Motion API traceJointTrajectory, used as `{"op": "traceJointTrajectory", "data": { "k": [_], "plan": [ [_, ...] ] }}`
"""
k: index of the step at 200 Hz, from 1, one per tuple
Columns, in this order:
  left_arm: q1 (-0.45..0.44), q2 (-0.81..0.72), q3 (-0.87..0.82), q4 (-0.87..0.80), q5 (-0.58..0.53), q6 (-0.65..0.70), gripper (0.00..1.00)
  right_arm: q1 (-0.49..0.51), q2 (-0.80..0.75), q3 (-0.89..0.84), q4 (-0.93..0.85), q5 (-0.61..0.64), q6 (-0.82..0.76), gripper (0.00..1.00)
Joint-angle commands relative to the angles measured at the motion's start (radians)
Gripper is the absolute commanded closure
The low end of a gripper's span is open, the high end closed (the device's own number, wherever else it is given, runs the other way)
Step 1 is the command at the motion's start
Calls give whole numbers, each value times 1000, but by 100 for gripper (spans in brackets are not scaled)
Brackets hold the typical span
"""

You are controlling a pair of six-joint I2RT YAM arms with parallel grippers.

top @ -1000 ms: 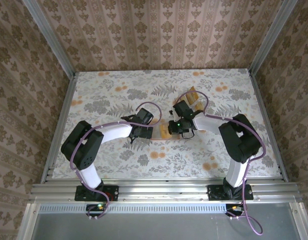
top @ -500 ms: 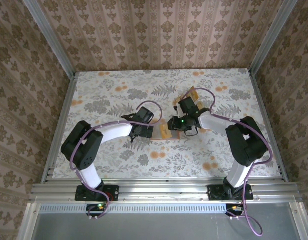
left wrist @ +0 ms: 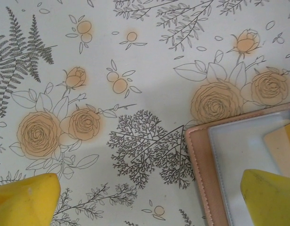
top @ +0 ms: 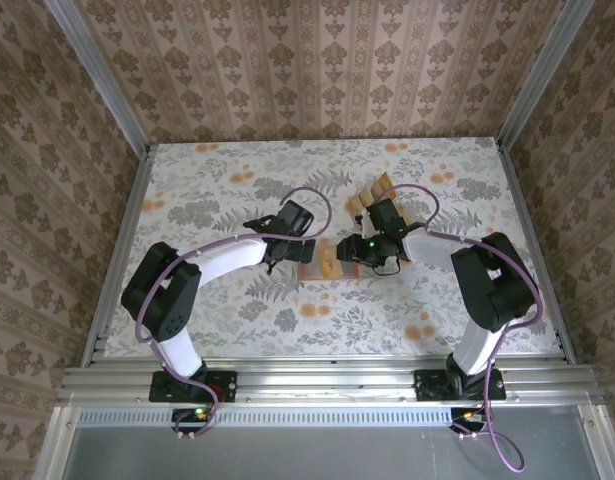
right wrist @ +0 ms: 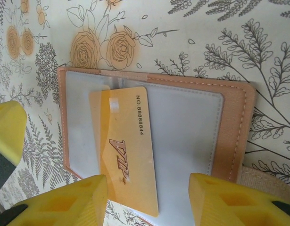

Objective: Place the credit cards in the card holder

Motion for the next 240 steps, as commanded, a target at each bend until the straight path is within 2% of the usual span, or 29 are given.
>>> {"op": "traceJointTrajectory", "data": {
  "k": [1, 73, 205, 240],
  "plan": [
    [-10, 32, 33, -22, 0, 11, 1, -18, -18, -30, 66, -61, 48, 50],
    [-36, 91, 66, -2, 9, -2, 1, -22, 19, -55, 160, -119, 102, 55],
    [-46, 154, 38, 39, 13, -8, 1, -22, 90, -54, 193, -153, 105, 57],
    [-47, 153, 20, 46, 14, -13, 1, -23, 114, -42, 204, -186, 106, 61]
  ]
}}
